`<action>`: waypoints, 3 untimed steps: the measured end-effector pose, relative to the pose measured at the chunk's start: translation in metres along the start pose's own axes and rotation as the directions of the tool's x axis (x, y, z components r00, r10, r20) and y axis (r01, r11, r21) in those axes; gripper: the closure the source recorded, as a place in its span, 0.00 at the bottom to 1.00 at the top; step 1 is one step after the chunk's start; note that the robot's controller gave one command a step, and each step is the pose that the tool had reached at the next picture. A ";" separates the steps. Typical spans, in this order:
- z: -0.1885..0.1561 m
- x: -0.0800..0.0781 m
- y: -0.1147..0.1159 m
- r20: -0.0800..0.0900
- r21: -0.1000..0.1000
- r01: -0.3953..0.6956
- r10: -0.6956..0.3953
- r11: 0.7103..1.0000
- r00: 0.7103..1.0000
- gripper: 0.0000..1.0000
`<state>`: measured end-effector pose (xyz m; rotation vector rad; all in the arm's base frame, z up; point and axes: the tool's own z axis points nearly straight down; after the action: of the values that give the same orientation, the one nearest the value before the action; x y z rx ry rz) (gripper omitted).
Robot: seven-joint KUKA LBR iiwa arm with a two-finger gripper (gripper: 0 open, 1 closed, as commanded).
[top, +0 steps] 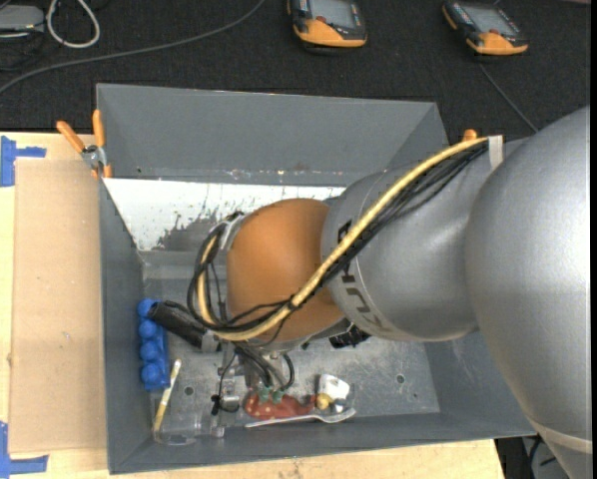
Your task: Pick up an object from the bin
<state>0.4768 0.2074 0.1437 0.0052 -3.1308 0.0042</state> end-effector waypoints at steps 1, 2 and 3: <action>-0.004 -0.002 -0.001 0.008 -0.002 -0.006 0.006 1.000 1.000 0.00; 0.045 -0.063 0.008 0.013 -0.007 -0.171 0.171 0.985 0.985 0.00; 0.029 -0.074 0.005 0.005 -0.002 -0.159 0.159 0.987 0.987 0.00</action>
Offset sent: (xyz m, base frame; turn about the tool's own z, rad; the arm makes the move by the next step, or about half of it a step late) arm 0.0864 0.0105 -0.0737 0.2462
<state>0.5506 0.2121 0.1142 -0.2456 -3.1263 0.0030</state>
